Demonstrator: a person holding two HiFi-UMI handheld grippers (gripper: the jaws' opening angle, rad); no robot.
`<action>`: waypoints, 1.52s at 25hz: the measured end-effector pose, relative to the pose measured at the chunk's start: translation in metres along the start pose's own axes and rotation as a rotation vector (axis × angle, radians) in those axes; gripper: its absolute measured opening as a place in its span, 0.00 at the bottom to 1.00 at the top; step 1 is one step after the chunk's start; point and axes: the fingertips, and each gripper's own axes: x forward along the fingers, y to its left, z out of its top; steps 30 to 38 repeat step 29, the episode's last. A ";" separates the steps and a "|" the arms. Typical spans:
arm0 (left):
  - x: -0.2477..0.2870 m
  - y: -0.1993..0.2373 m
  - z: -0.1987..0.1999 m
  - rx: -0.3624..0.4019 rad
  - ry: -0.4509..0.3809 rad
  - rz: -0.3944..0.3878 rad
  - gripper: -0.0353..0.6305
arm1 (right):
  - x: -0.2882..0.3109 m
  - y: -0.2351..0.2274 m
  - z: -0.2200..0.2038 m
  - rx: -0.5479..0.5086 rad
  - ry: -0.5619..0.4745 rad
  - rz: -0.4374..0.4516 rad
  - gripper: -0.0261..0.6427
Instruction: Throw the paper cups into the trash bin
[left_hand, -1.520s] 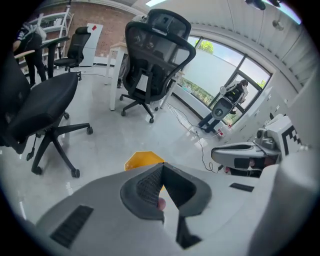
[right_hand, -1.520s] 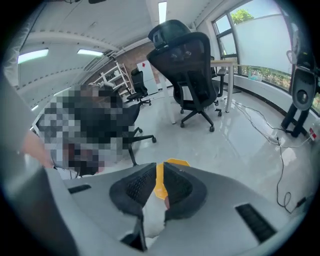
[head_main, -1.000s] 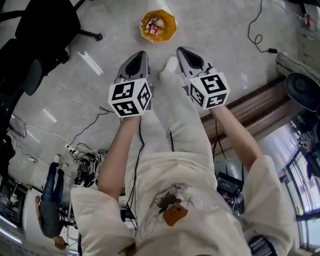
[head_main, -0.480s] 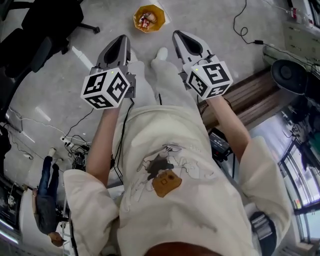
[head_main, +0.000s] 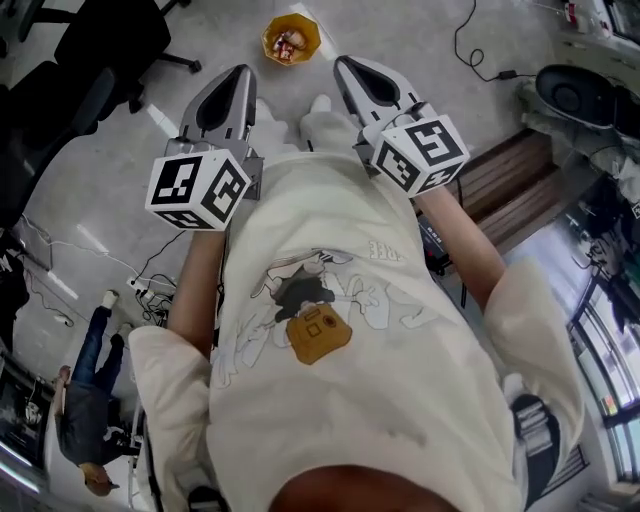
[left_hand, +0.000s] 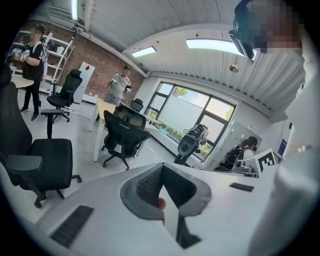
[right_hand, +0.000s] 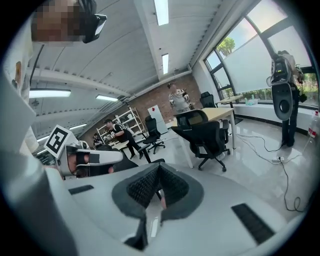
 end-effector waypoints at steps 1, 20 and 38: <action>-0.003 -0.005 0.004 0.009 -0.009 -0.006 0.06 | -0.003 0.004 0.004 0.008 -0.010 0.009 0.05; -0.003 -0.032 -0.003 0.048 -0.021 -0.046 0.06 | -0.024 0.008 -0.013 0.092 0.028 0.092 0.05; 0.001 -0.040 -0.012 0.046 -0.003 -0.077 0.06 | -0.025 0.018 -0.022 0.062 0.062 0.129 0.05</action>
